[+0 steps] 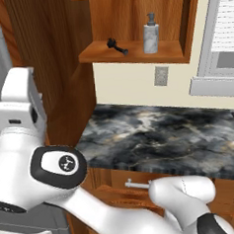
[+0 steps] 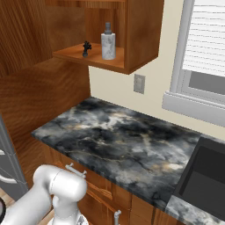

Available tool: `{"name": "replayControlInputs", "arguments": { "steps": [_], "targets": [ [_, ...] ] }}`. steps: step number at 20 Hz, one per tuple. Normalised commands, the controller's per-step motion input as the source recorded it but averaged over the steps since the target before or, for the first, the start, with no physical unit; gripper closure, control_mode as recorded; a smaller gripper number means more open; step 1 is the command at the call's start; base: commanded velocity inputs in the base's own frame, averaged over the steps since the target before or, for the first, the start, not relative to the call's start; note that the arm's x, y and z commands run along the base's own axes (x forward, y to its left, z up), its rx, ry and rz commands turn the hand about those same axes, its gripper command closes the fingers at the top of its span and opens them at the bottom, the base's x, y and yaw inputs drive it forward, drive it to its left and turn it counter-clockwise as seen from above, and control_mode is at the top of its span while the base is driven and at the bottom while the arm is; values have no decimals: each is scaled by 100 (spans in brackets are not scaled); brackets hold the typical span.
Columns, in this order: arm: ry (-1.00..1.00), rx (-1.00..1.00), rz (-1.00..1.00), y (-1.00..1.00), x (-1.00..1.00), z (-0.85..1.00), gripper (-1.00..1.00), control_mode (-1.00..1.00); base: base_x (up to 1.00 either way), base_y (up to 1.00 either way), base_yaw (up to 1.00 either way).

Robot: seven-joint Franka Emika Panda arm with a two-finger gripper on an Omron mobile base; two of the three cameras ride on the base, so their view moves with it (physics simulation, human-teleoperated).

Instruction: Pick up the dish brush and soap dispenser from the sink, and place them back in the cabinet, and close the cabinet door.

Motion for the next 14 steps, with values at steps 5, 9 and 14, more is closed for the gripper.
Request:
{"name": "replayControlInputs", "arguments": {
  "steps": [5,9,14],
  "targets": [
    [3,1,0,-27,0,4,-100,-100,0,0,0],
    [0,0,0,0,-9,0,-100,-100,0,0,0],
    [0,-1,0,18,-9,0,-100,-100,0,0,0]
  ]
}}
